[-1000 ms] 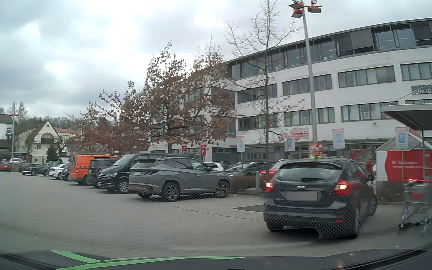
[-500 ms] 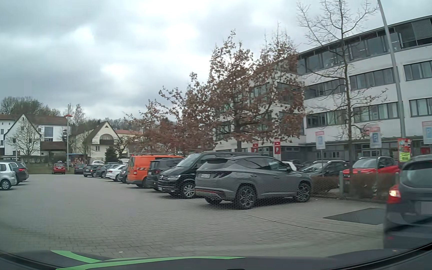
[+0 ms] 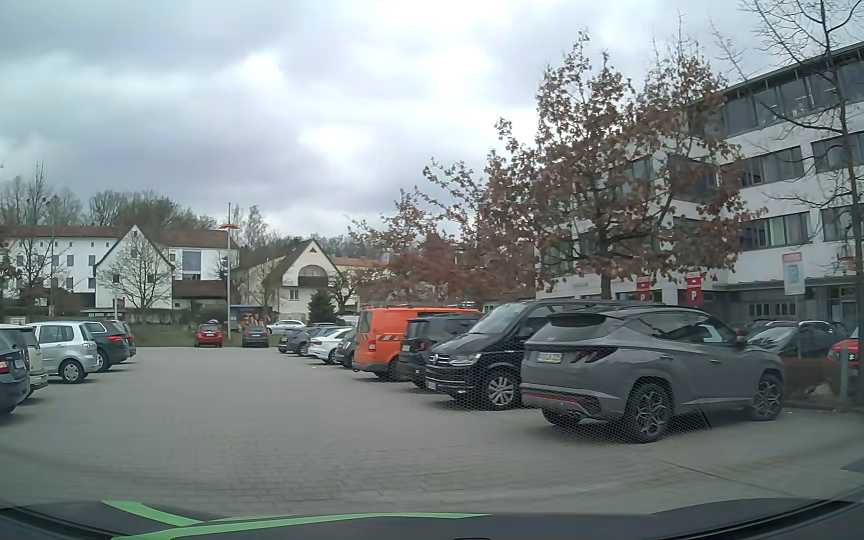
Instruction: Follow the waypoints while adhering to traffic rules and regulations
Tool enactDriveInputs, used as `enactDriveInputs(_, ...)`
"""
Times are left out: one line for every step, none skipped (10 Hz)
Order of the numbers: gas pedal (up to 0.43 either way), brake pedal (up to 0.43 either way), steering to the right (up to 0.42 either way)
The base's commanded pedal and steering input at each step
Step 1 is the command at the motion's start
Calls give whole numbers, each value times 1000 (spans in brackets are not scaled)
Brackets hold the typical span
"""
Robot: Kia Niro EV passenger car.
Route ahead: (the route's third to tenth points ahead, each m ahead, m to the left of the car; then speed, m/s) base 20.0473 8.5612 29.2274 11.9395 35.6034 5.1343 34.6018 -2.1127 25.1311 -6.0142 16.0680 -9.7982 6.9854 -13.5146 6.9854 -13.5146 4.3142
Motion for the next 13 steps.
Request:
enactDriveInputs(169, 0, -257)
enactDriveInputs(169, 0, -239)
enactDriveInputs(169, 0, -213)
enactDriveInputs(169, 0, -199)
enactDriveInputs(169, 0, -194)
enactDriveInputs(169, 0, -184)
enactDriveInputs(169, 0, -175)
enactDriveInputs(169, 0, -169)
enactDriveInputs(169, 0, -160)
enactDriveInputs(169, 0, -152)
enactDriveInputs(169, 0, -143)
enactDriveInputs(169, 0, -129)
enactDriveInputs(169, 0, -119)
